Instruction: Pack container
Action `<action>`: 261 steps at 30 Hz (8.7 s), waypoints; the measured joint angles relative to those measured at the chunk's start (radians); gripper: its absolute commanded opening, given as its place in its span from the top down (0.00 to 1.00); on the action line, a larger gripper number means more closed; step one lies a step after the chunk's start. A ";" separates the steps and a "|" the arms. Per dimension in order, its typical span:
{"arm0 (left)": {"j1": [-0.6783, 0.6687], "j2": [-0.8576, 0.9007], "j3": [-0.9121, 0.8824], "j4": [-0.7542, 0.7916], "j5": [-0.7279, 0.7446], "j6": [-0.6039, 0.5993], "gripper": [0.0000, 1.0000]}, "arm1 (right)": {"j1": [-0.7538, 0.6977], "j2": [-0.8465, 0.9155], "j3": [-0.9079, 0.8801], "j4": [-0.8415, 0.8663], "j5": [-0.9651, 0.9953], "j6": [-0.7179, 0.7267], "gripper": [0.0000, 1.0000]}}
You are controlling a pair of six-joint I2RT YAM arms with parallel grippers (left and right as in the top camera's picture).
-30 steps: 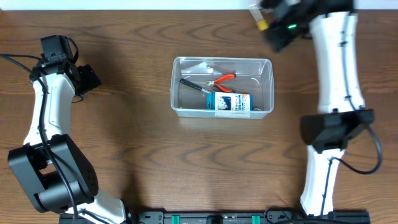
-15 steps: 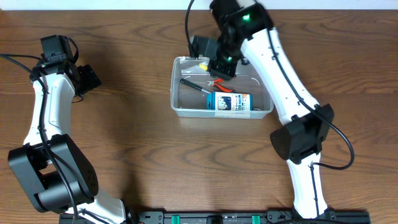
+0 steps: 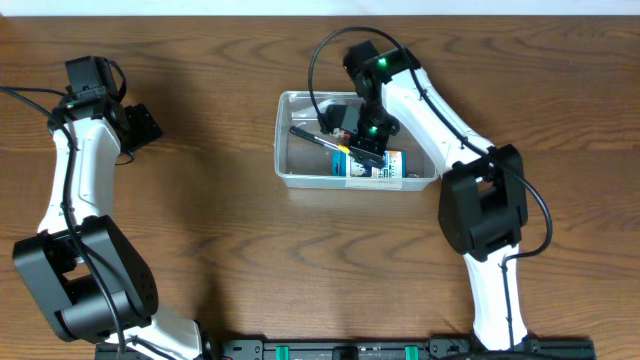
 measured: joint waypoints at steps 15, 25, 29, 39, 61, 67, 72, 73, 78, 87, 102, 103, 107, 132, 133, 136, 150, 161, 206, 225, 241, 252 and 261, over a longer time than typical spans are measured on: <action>0.000 0.000 0.000 0.000 0.000 0.000 0.02 | -0.021 0.000 -0.013 0.053 0.002 0.040 0.01; 0.000 0.000 0.000 0.000 0.000 0.000 0.02 | -0.040 0.000 0.262 0.027 0.002 0.186 0.01; 0.000 0.000 0.000 0.000 0.000 0.000 0.02 | -0.077 0.000 0.495 -0.033 0.002 0.281 0.01; 0.000 0.000 0.000 0.000 0.000 0.000 0.02 | -0.216 -0.002 0.797 -0.198 0.150 0.430 0.01; 0.000 0.000 0.000 0.000 0.000 0.000 0.02 | -0.358 -0.002 0.798 -0.245 0.272 0.650 0.01; 0.000 0.000 0.000 0.000 0.000 0.000 0.02 | -0.358 -0.002 0.798 -0.245 0.272 0.655 0.01; 0.000 0.000 0.000 0.000 0.000 0.000 0.02 | -0.358 -0.006 0.798 -0.246 0.272 0.658 0.01; 0.000 0.000 0.000 0.000 0.000 0.000 0.02 | -0.358 -0.011 0.797 -0.246 0.272 0.658 0.01; 0.000 0.000 0.000 0.000 0.000 0.000 0.02 | -0.357 -0.133 0.787 -0.249 0.272 0.658 0.01; 0.000 0.000 0.000 0.000 0.000 0.000 0.02 | -0.347 -0.623 0.809 -0.244 0.274 0.661 0.01; 0.000 0.000 0.000 0.000 0.000 0.000 0.02 | -0.347 -1.032 0.686 -0.247 0.275 0.661 0.01; 0.000 0.000 0.000 0.000 0.000 0.000 0.02 | -0.347 -1.062 0.655 -0.246 0.276 0.661 0.01; 0.000 0.000 0.000 0.000 0.000 0.000 0.02 | -0.347 -1.206 0.475 -0.244 0.287 0.661 0.01; 0.000 0.000 0.000 0.000 0.000 0.000 0.02 | -0.390 -2.079 -1.321 0.814 0.214 0.803 0.01; 0.000 0.000 0.000 0.000 0.000 0.000 0.02 | -0.393 -2.096 -1.369 0.862 0.212 0.813 0.01; 0.000 0.000 0.000 0.000 0.000 0.000 0.02 | -0.393 -2.131 -1.482 0.956 0.207 0.836 0.01; 0.000 0.000 0.000 0.000 0.000 0.000 0.02 | -0.393 -2.248 -1.863 1.210 0.200 0.924 0.01; 0.000 0.000 0.000 0.000 0.000 0.000 0.02 | -0.393 -2.275 -1.946 1.231 0.200 0.929 0.01; 0.000 0.000 0.000 0.000 0.000 0.000 0.02 | -0.393 -2.276 -1.973 1.245 0.264 0.929 0.01; -0.028 -0.203 0.000 0.000 0.000 0.000 0.02 | -0.393 -2.277 -1.973 1.245 0.264 0.929 0.01; -0.150 -0.972 0.008 0.000 0.000 0.000 0.02 | -0.393 -2.277 -1.973 1.246 0.265 0.929 0.01; -0.265 -1.265 0.019 -0.050 0.000 0.000 0.02 | -0.393 -2.277 -1.973 1.246 0.265 0.929 0.01; -0.291 -1.416 -0.016 -0.171 0.000 0.000 0.02 | -0.393 -2.277 -1.973 1.246 0.266 0.929 0.01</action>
